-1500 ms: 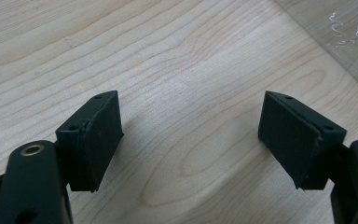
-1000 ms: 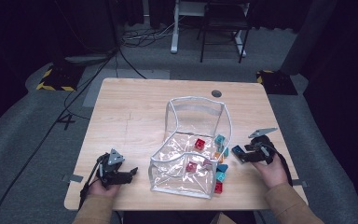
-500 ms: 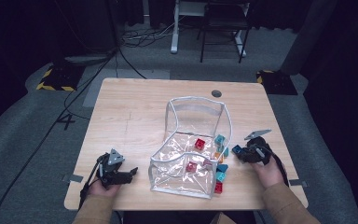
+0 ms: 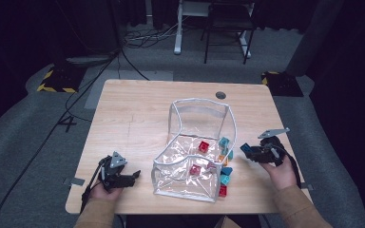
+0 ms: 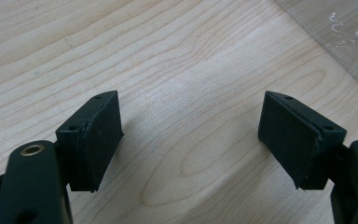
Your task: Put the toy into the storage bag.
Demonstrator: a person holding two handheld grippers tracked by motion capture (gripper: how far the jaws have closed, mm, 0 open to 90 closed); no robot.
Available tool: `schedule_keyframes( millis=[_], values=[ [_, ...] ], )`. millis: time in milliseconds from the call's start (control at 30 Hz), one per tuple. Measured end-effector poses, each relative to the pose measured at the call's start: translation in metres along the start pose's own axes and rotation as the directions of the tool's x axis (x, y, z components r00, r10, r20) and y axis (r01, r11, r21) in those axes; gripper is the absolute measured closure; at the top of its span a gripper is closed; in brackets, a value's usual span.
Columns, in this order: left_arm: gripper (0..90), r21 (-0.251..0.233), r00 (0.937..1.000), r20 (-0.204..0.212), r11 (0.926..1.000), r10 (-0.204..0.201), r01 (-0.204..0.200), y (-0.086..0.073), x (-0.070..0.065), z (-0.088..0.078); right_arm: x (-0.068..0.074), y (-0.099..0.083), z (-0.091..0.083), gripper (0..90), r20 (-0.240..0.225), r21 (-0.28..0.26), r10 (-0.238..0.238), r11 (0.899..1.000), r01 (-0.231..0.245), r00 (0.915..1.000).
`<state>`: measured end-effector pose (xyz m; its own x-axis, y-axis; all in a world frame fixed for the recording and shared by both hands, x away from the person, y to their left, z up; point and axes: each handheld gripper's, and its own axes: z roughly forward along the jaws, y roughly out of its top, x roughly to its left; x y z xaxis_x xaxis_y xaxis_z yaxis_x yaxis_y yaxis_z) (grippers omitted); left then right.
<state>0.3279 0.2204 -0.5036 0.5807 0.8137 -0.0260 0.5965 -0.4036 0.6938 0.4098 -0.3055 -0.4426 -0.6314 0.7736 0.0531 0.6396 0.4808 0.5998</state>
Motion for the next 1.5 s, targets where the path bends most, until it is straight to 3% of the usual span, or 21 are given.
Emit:
schedule_keyframes(
  millis=[367,567,1100,1233,1500],
  values=[
    [21.8,0.0,1.0,0.0,1.0,0.0,0.0,0.0,0.0,0.0,0.004,0.013,-0.034,58.4,-0.031,-0.084,-0.009,0.996,0.006,0.9995],
    [21.8,0.0,1.0,0.0,1.0,-0.001,0.001,0.0,0.0,0.0,0.008,0.022,-0.053,58.4,-0.054,-0.143,-0.014,0.99,0.007,0.9984],
    [21.8,0.0,1.0,0.0,1.0,0.0,0.0,0.0,0.0,0.0,0.02,0.054,-0.107,58.2,-0.111,-0.276,-0.053,0.961,0.02,0.9924],
    [21.8,0.0,1.0,0.0,1.0,-0.001,0.001,0.0,0.0,0.0,0.022,0.061,-0.122,58.3,-0.123,-0.323,-0.059,0.946,0.017,0.9907],
    [21.8,0.0,1.0,0.0,1.0,0.0,0.0,0.0,0.0,0.0,0.032,0.077,-0.138,58.3,-0.123,-0.356,-0.101,0.933,0.051,0.9873]
  ],
)
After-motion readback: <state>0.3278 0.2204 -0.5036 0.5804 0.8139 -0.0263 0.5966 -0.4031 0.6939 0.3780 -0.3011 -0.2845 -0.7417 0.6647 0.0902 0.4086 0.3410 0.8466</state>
